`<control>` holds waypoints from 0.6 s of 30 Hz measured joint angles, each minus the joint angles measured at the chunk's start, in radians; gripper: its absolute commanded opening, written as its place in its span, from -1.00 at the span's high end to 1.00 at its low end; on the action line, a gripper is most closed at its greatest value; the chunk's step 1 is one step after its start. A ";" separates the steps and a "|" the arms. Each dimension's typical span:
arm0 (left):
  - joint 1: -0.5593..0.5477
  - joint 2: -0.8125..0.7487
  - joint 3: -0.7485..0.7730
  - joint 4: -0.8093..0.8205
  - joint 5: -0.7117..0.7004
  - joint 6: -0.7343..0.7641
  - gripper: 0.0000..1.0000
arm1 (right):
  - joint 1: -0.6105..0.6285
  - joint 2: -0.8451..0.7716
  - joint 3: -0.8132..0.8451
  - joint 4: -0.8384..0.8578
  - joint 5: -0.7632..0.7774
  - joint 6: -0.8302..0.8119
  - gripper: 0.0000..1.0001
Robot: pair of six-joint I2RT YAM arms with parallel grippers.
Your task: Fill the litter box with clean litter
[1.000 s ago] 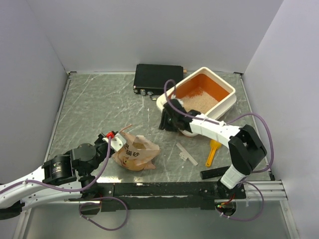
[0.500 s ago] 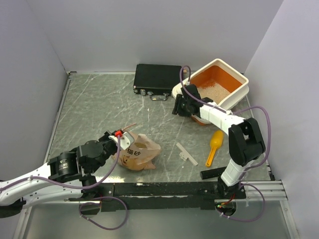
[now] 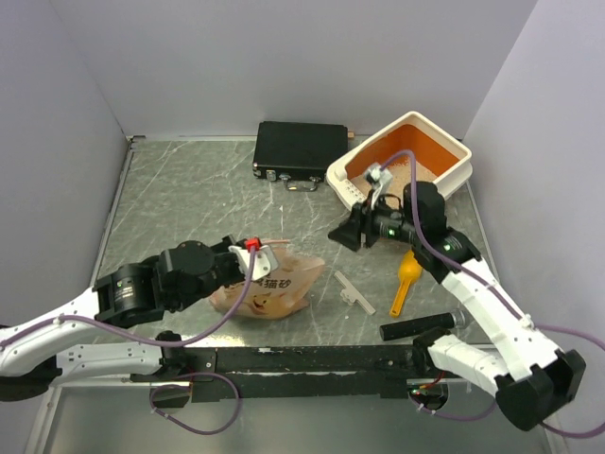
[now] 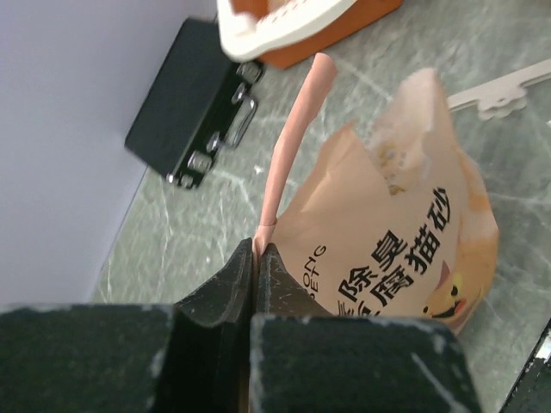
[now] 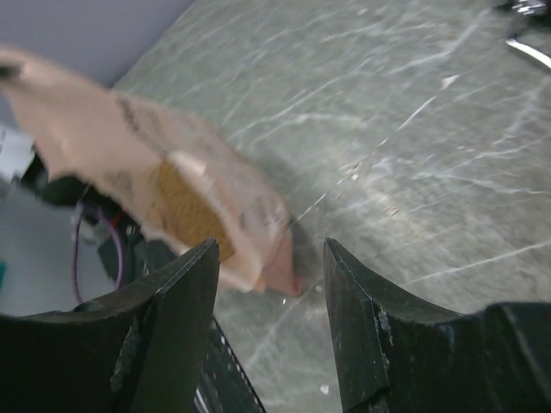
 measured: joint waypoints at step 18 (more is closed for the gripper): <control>0.278 0.047 -0.101 0.185 0.360 0.003 0.95 | 0.000 -0.197 -0.309 0.108 -0.101 -0.296 -0.83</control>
